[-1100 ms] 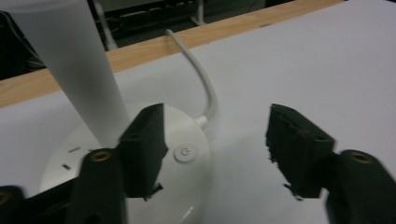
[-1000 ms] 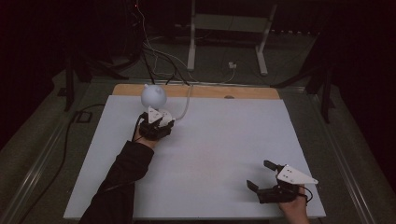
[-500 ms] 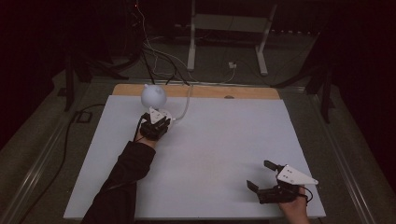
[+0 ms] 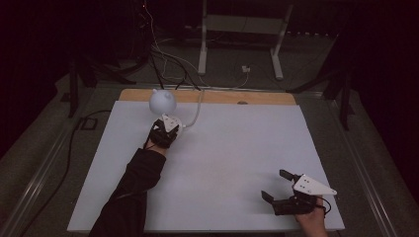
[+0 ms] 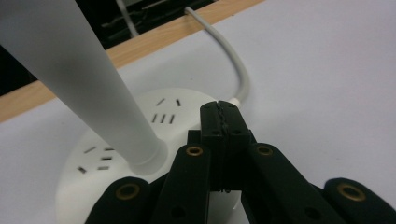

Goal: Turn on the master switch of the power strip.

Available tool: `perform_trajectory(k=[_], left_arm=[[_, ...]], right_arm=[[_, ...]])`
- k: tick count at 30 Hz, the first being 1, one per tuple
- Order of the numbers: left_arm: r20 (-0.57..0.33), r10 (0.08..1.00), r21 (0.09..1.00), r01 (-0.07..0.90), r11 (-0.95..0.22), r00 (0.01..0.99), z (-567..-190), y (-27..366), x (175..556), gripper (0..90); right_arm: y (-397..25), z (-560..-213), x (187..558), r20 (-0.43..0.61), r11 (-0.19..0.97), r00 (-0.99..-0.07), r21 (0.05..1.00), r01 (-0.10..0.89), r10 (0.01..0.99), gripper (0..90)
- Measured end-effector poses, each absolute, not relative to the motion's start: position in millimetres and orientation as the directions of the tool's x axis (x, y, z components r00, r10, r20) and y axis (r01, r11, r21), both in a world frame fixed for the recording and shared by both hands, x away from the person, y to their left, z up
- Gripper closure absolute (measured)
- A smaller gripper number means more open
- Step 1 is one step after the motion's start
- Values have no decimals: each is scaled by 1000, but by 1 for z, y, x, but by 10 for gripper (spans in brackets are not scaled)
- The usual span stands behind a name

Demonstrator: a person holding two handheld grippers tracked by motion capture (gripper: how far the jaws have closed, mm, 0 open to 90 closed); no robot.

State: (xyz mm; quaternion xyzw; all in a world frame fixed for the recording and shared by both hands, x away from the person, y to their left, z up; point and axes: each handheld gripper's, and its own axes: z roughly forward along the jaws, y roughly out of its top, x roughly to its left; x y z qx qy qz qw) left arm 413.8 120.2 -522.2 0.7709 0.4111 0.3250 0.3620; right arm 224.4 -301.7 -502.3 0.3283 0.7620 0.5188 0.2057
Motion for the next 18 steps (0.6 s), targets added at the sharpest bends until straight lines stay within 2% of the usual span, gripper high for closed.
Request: perform_trajectory(k=[4,18], left_arm=[[218,877,818,409,-404,429,-524,122,415,900],[263,857,792,407,-454,444,-522,116,416,900]], right_arm=[[-302,-502,224,27,244,-699,927,286,714,0],[-302,-502,225,29,246,-699,924,291,715,0]])
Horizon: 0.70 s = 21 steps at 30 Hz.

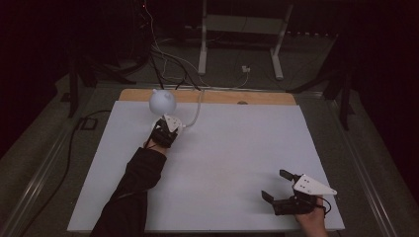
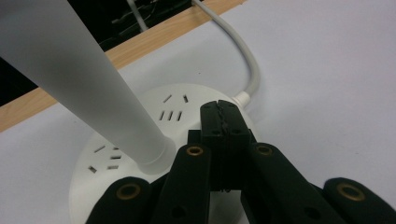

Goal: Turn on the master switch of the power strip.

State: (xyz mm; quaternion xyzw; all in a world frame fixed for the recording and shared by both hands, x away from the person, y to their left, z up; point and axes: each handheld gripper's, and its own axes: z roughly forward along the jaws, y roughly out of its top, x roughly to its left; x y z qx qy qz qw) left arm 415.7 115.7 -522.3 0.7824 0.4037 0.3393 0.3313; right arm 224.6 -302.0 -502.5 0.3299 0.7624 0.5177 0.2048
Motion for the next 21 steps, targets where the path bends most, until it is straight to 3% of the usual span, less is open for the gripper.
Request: perform_trajectory(k=[21], left_arm=[[320,814,734,417,-536,484,-518,113,419,900]], right_arm=[[-302,-503,224,35,245,-700,924,295,713,0]])
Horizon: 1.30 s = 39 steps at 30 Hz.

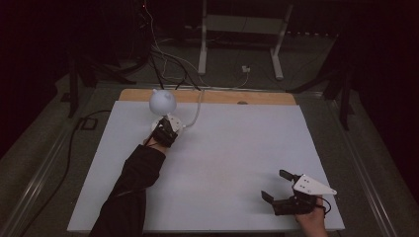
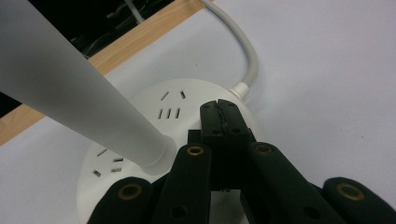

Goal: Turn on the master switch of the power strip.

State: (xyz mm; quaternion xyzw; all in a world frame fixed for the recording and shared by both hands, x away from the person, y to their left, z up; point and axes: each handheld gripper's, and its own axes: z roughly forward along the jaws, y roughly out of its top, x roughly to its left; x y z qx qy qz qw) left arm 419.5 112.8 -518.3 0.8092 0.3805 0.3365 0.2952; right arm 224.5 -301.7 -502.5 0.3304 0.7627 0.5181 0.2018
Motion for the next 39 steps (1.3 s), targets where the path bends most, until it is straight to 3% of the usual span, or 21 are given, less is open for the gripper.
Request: perform_trajectory(k=[11,15,19,27,35,39], left_arm=[[321,806,713,433,-551,497,-516,112,423,900],[367,785,677,436,-593,499,-515,106,424,900],[328,799,688,453,-567,503,-514,107,427,900],[350,794,685,443,-579,497,-514,106,425,900],[240,832,757,440,-483,500,-509,113,419,900],[229,833,767,434,-473,503,-501,110,416,900]], right_arm=[[-301,-503,224,33,247,-704,924,292,710,0],[-301,-503,225,36,247,-703,923,296,710,0],[-301,-502,224,35,245,-704,924,293,709,0],[-302,-502,224,35,244,-701,924,294,712,0],[-302,-503,225,38,243,-700,923,298,714,0],[-302,-502,225,34,244,-699,924,295,715,0]])
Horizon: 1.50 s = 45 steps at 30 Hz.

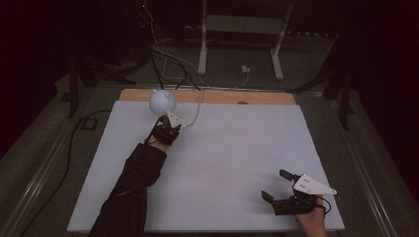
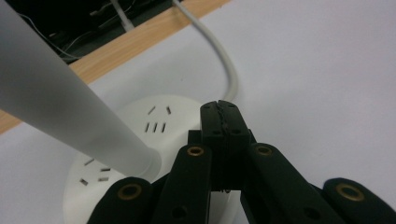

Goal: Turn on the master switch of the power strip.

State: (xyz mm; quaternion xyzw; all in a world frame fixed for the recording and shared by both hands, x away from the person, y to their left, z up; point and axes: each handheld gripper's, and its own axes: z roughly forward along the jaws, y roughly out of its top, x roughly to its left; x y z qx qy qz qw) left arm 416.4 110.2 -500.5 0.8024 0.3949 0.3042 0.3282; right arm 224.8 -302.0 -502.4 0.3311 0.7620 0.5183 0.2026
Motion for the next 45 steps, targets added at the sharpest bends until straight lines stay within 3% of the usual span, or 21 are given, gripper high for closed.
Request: perform_trajectory(k=[12,18,21,24,30,38,45], left_arm=[[144,849,793,454,-407,509,-484,119,405,900],[58,851,815,467,-342,522,-480,125,395,900],[59,845,807,473,-354,532,-481,125,392,825],[39,837,803,481,-352,546,-481,125,392,805],[16,829,792,499,-351,559,-477,121,390,524],[-62,788,767,534,-355,613,-475,118,390,22],[-63,760,782,505,-366,647,-463,116,382,2]], right_arm=[[-302,-502,224,34,242,-699,925,292,714,0],[-301,-502,224,34,244,-700,925,293,713,0],[-301,-502,224,33,245,-702,924,292,712,0],[-301,-502,224,33,245,-702,924,292,711,0],[-301,-502,224,35,244,-702,925,292,711,0],[-301,-502,224,33,244,-703,925,291,711,0],[-301,-502,224,30,245,-702,926,288,711,0]])
